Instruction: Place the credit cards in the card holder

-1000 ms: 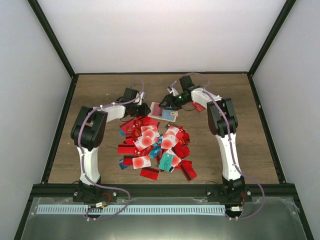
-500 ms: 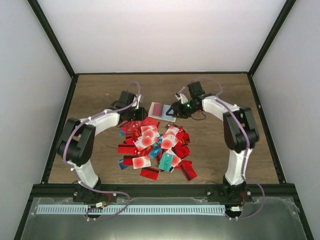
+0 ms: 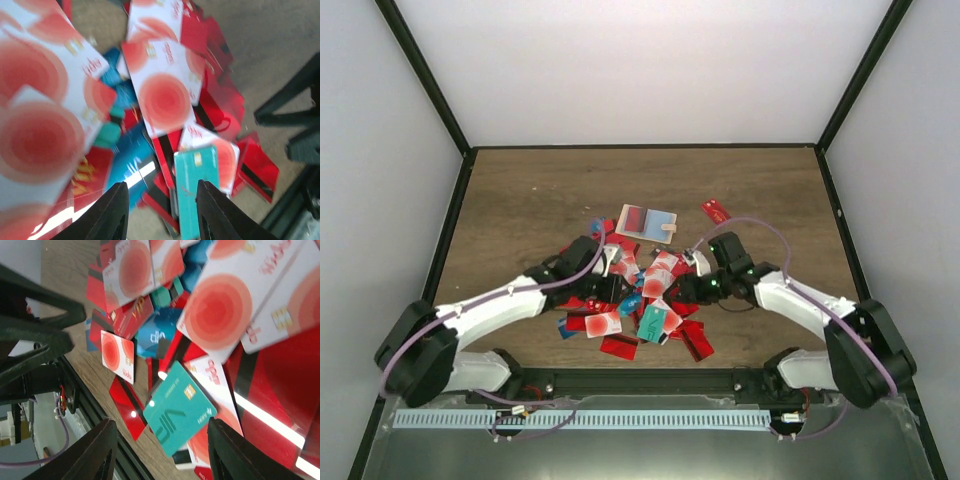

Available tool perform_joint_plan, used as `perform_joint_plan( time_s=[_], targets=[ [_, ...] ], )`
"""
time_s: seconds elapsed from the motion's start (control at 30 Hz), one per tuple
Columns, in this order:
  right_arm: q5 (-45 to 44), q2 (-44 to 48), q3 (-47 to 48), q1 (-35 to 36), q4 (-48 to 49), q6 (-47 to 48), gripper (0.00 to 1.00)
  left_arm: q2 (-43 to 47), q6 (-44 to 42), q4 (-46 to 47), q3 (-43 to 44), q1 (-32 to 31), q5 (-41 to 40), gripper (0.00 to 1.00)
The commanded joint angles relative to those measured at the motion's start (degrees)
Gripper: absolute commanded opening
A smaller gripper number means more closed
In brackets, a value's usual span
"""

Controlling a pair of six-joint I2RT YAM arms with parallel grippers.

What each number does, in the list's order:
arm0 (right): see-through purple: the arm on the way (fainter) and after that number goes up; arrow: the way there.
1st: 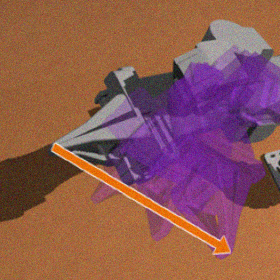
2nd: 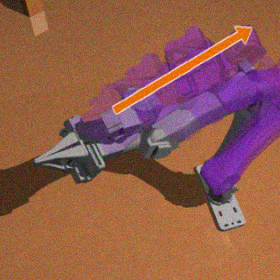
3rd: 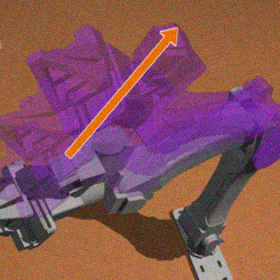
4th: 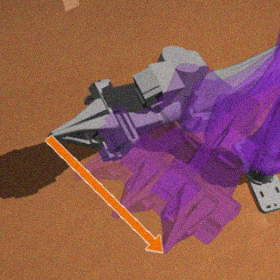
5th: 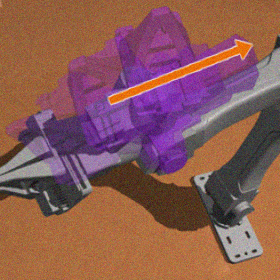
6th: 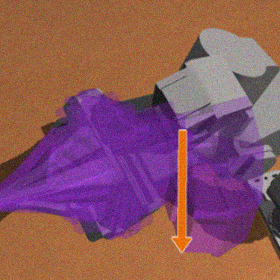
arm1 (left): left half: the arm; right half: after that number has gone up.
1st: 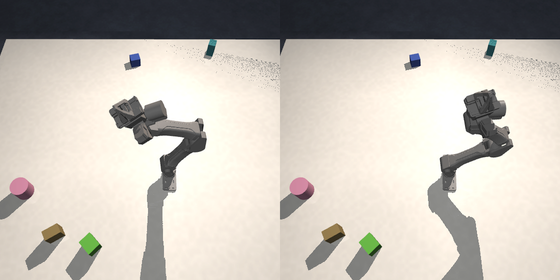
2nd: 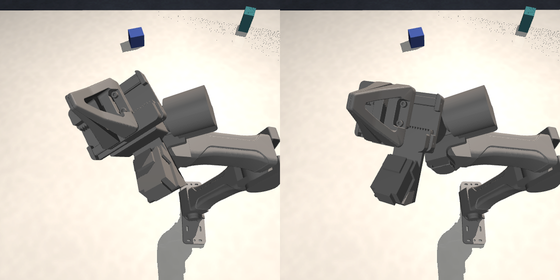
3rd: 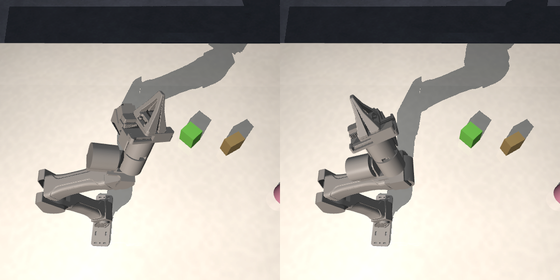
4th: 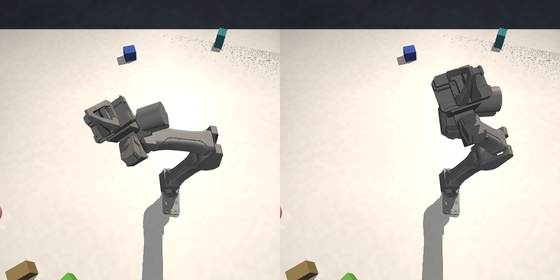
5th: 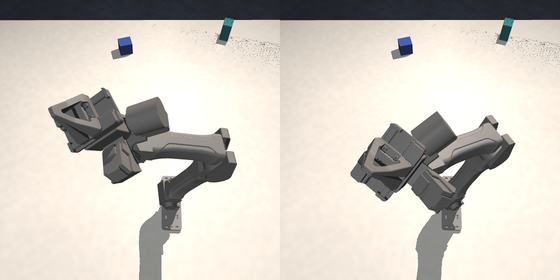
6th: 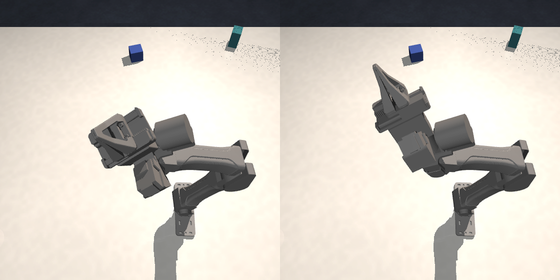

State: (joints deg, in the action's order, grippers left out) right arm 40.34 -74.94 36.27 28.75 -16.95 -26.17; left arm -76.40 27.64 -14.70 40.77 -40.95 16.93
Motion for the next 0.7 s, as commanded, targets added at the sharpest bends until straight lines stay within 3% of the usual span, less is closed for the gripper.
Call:
perform_joint_plan(
  time_s=[0.0,0.27,0.67],
  targets=[
    [-0.2,5.0,-6.0,1.0,6.8,-5.2,0.51,6.7,5.9,-1.1,-6.0,-4.2,0.7,0.41],
    [1.2,6.0,-11.4,5.3,14.3,-9.5,0.46,12.1,14.1,9.7,-17.7,-9.7,4.6,0.42],
    [2.0,-0.3,-15.8,5.7,25.6,-12.5,0.35,4.0,17.1,24.7,-21.0,-11.2,10.5,0.42]
  ],
)
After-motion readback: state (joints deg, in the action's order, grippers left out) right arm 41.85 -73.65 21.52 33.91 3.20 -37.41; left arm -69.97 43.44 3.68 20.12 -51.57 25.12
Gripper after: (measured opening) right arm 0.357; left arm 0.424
